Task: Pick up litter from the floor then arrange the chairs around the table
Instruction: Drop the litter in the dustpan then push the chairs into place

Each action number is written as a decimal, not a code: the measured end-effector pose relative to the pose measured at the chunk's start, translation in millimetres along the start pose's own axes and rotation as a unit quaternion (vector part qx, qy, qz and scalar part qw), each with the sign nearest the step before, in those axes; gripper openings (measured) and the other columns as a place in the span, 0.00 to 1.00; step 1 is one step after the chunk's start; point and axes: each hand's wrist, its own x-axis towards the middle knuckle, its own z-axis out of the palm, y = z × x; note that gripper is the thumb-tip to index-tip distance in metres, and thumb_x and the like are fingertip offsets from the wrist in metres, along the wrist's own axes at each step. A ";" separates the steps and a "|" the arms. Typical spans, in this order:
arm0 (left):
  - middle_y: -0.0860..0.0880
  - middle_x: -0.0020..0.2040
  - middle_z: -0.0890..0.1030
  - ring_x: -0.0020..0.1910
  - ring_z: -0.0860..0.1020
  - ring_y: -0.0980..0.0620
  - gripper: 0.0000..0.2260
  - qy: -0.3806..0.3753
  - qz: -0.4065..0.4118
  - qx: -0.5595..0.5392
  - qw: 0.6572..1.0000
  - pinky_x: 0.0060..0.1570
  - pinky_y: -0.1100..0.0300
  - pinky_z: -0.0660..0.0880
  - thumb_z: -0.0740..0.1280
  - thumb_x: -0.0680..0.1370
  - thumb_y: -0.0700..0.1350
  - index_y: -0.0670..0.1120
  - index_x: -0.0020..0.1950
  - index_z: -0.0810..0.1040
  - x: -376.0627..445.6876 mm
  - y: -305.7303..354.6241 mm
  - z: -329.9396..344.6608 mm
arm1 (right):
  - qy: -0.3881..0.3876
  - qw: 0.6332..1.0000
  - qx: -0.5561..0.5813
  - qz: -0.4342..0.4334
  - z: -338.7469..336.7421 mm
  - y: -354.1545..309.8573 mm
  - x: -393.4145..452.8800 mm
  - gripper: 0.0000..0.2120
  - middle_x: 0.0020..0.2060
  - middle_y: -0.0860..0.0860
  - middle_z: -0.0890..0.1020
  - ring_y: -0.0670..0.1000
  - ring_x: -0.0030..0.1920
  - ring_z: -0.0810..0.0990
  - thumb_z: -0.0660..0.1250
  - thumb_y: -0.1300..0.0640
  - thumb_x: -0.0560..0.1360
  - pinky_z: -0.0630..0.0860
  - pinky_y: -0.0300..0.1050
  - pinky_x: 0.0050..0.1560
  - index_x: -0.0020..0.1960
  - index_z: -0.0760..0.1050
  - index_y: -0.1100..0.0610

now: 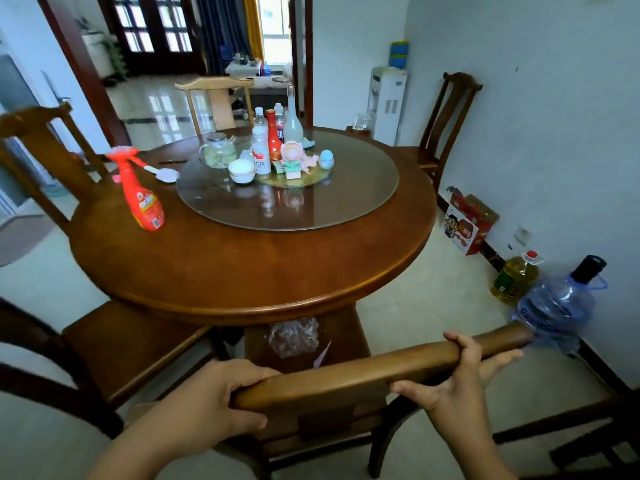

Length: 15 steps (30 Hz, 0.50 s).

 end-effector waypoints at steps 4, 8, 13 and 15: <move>0.55 0.48 0.80 0.47 0.80 0.57 0.22 0.008 0.011 -0.044 0.999 0.51 0.62 0.76 0.75 0.69 0.42 0.65 0.55 0.78 0.8 -4.2 -6.3 | -0.008 1.000 0.017 -0.001 5.4 0.3 3.4 0.47 0.69 0.50 0.23 0.55 0.73 0.31 0.77 0.45 0.42 0.50 0.49 0.73 0.58 0.61 0.39; 0.54 0.48 0.80 0.47 0.80 0.56 0.22 0.034 0.012 -0.031 0.999 0.51 0.60 0.76 0.75 0.69 0.42 0.65 0.56 0.78 3.5 -10.2 -6.4 | -0.003 1.000 0.003 -0.014 9.0 2.1 9.3 0.49 0.68 0.54 0.22 0.57 0.72 0.30 0.77 0.45 0.44 0.47 0.43 0.70 0.63 0.63 0.46; 0.61 0.44 0.78 0.44 0.78 0.61 0.20 0.091 0.012 0.009 0.996 0.49 0.61 0.75 0.74 0.70 0.44 0.66 0.55 0.77 18.9 -5.3 -2.4 | -0.016 1.000 0.004 -0.025 11.3 1.1 37.8 0.48 0.69 0.56 0.23 0.58 0.72 0.30 0.77 0.44 0.46 0.48 0.47 0.73 0.63 0.62 0.49; 0.62 0.43 0.79 0.44 0.77 0.62 0.20 0.126 0.007 0.032 0.991 0.49 0.60 0.75 0.74 0.69 0.45 0.65 0.55 0.77 24.0 -6.6 -4.0 | -0.016 0.999 0.006 -0.031 16.9 -0.5 46.9 0.49 0.69 0.57 0.23 0.58 0.72 0.30 0.76 0.44 0.46 0.47 0.45 0.72 0.64 0.62 0.50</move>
